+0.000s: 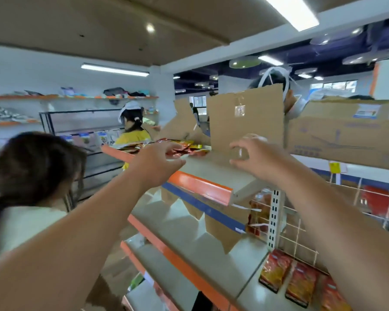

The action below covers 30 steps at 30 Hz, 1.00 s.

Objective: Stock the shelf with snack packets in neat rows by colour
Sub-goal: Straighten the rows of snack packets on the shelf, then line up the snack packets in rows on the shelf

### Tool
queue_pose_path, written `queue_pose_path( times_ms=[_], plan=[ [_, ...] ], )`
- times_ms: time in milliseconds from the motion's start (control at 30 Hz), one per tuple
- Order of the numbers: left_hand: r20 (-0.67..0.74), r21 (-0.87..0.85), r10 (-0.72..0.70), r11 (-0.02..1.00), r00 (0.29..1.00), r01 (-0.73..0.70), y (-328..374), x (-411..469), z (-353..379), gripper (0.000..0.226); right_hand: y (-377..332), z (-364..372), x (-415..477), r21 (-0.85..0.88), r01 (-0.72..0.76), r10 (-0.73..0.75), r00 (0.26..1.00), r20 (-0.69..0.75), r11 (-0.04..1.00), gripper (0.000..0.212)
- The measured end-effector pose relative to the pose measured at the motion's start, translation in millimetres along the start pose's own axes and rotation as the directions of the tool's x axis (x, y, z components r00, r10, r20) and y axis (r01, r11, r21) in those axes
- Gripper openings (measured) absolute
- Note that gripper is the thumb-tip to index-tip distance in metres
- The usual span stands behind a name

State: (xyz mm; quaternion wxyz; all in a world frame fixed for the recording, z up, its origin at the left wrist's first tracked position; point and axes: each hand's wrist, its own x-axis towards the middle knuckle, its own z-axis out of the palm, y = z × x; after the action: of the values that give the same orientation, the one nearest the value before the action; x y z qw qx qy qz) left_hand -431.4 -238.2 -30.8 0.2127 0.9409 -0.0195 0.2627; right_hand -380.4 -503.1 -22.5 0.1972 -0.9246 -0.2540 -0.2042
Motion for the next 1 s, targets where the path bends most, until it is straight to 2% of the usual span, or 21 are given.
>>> queue_pose_path(
  times_ms=[167,433,600,800,1000],
  plan=[
    [0.030,0.051,-0.014,0.999,0.999,0.012,-30,55,18,0.046,13,35,74,-0.037,0.028,-0.027,0.999,0.046,0.999,0.039],
    [0.082,0.030,-0.042,0.999,0.996,0.040,-66,137,55,0.049,19,62,164,-0.060,0.054,-0.046,0.991,0.128,0.997,0.035],
    [0.129,0.071,-0.055,0.996,0.990,0.046,-92,178,75,0.046,12,79,207,-0.127,0.097,-0.065,0.968,0.241,0.987,0.037],
    [0.194,0.039,-0.023,0.999,0.981,0.016,-117,233,100,0.048,-1,101,248,-0.271,0.113,-0.008,0.933,0.360,0.956,0.036],
    [0.300,0.115,0.022,0.992,0.954,-0.059,-139,288,122,0.054,-18,116,279,-0.470,0.077,0.168,0.873,0.457,0.880,0.036]
  ],
)
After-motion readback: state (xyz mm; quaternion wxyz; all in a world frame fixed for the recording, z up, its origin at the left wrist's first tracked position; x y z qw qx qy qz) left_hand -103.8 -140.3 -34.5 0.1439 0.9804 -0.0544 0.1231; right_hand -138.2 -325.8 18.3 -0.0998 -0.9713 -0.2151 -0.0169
